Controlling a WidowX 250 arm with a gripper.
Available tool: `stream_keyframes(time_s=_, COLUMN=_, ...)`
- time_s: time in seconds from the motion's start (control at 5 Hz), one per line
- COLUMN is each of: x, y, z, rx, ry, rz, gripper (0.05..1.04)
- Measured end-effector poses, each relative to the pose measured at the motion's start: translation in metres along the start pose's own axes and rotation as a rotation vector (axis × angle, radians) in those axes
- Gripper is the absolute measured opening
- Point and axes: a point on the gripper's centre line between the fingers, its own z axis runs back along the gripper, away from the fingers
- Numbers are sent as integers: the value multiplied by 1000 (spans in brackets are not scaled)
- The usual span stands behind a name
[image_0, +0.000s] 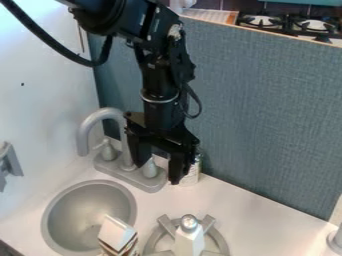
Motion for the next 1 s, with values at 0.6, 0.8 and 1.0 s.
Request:
stream_keyframes(time_s=0.6, x=-48, y=-40, z=-48, rx=-35, ry=45, rz=-145, gripper=1008)
stream_keyframes(time_s=0.8, x=-58, y=-70, z=-72, rx=-56, ry=46, rz=-270, gripper=1008)
stream_keyframes(time_s=1.0, x=-64, y=-101, z=-106, rx=-64, ry=83, rz=-444, gripper=1008)
